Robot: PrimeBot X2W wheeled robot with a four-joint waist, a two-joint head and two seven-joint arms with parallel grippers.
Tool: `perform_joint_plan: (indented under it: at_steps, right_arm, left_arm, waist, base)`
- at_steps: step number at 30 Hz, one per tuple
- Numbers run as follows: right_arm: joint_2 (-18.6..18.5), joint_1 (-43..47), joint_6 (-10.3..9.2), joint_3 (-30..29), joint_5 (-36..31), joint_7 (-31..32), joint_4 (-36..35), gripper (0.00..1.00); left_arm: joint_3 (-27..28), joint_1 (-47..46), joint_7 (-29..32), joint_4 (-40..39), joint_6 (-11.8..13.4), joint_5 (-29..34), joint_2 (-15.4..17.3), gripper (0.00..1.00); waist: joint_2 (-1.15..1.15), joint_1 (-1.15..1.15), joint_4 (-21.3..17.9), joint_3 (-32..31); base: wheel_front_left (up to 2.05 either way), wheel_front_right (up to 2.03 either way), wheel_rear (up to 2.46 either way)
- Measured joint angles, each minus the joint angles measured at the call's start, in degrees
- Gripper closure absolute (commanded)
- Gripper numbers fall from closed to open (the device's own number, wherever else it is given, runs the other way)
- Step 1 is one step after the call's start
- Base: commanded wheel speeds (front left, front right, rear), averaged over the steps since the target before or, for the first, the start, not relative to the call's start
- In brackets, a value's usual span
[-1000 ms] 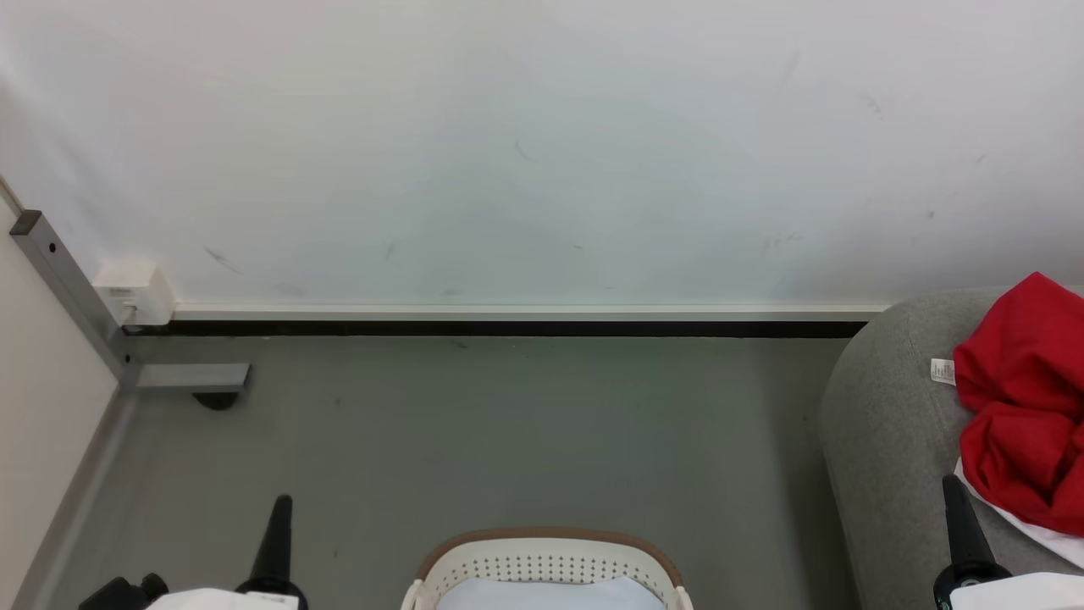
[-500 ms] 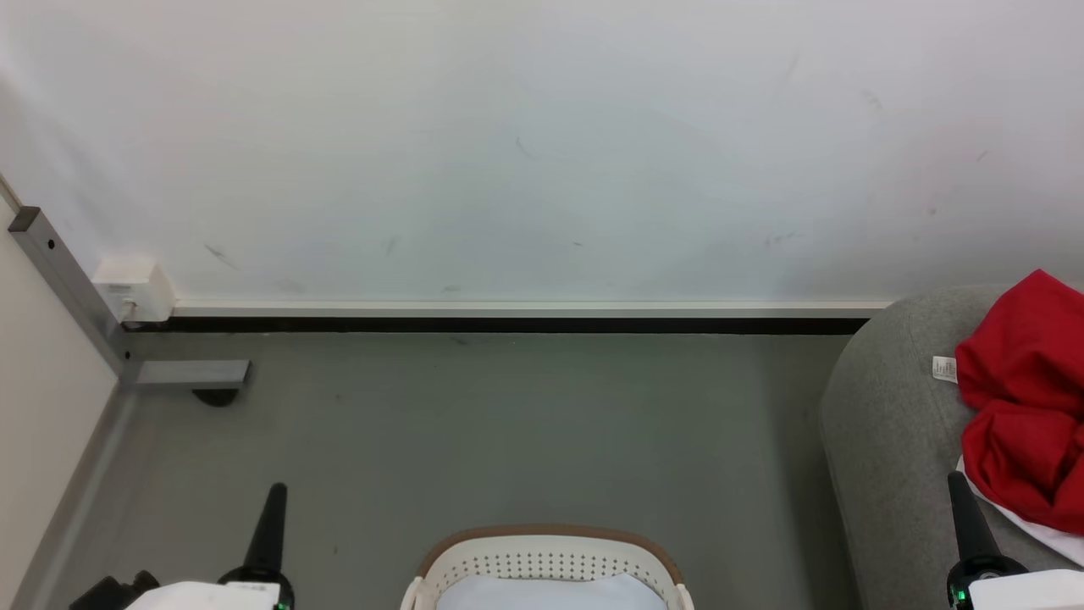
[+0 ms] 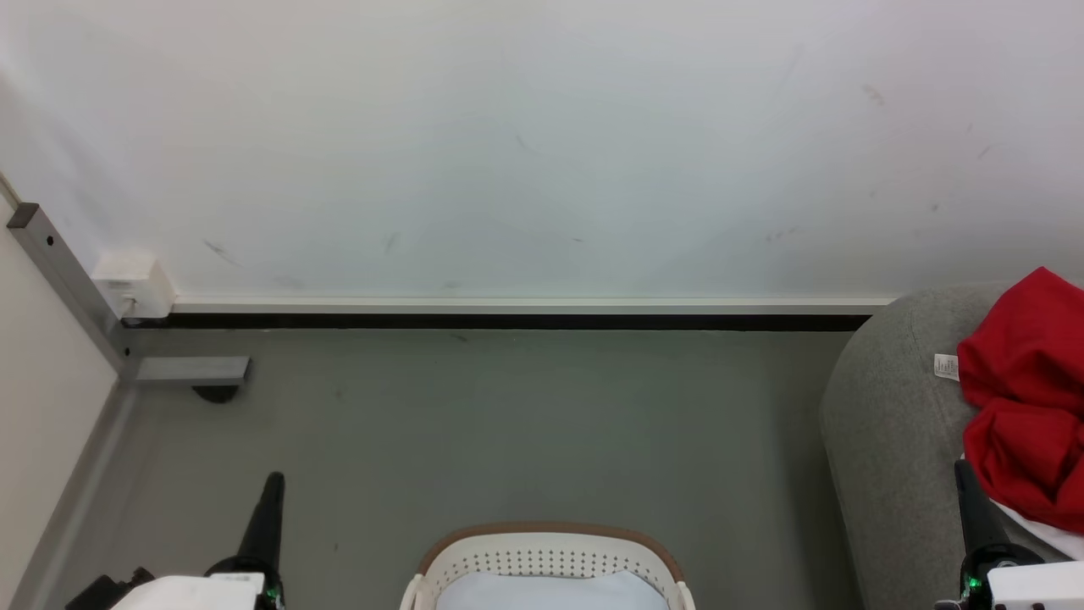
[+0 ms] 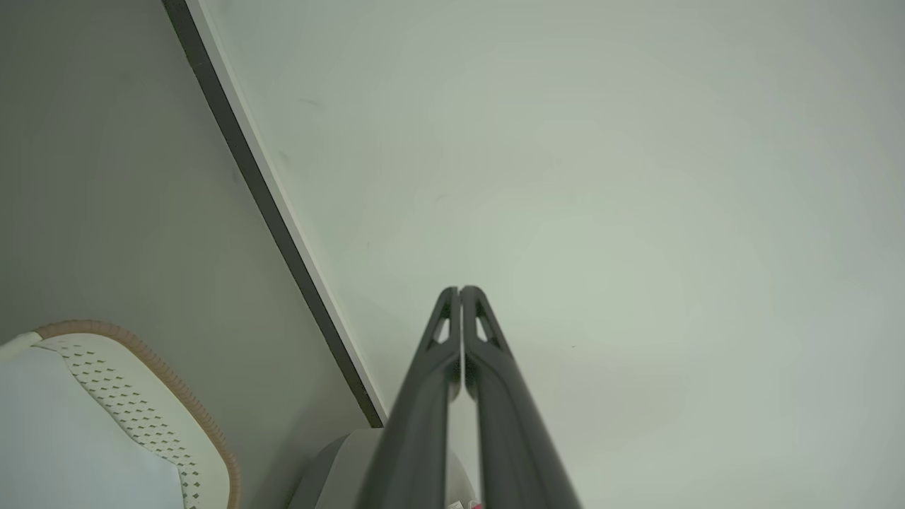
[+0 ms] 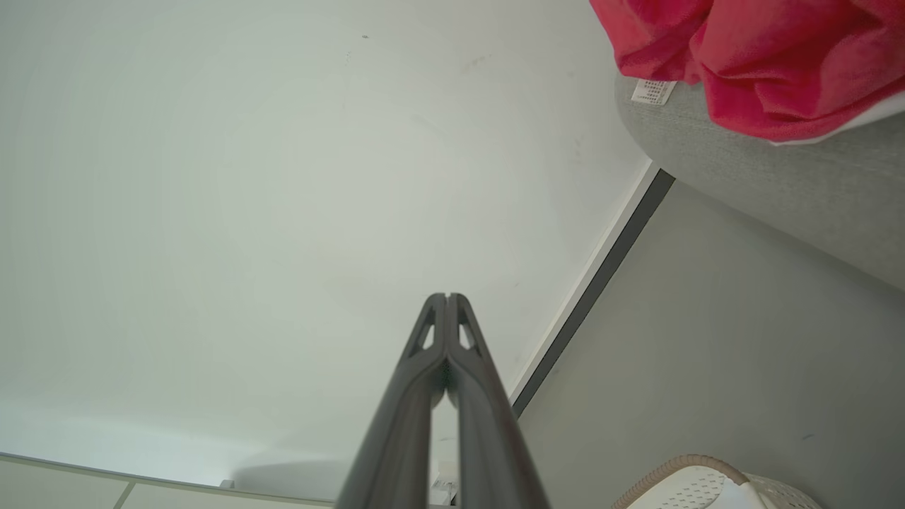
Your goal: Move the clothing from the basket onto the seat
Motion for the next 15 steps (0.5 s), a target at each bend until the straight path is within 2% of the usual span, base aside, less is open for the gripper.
perform_joint_plan:
  at_steps: [15]
  right_arm:
    - [0.25,-0.20,0.00,-1.18,6.00,1.72,-0.62,1.00]
  left_arm:
    - [0.65,-0.53,1.76,-0.54,-0.29,-6.35,0.05,1.00]
  waist:
    - [0.00,0.00,0.05,0.36]
  base:
    - [0.00,0.00,0.00]
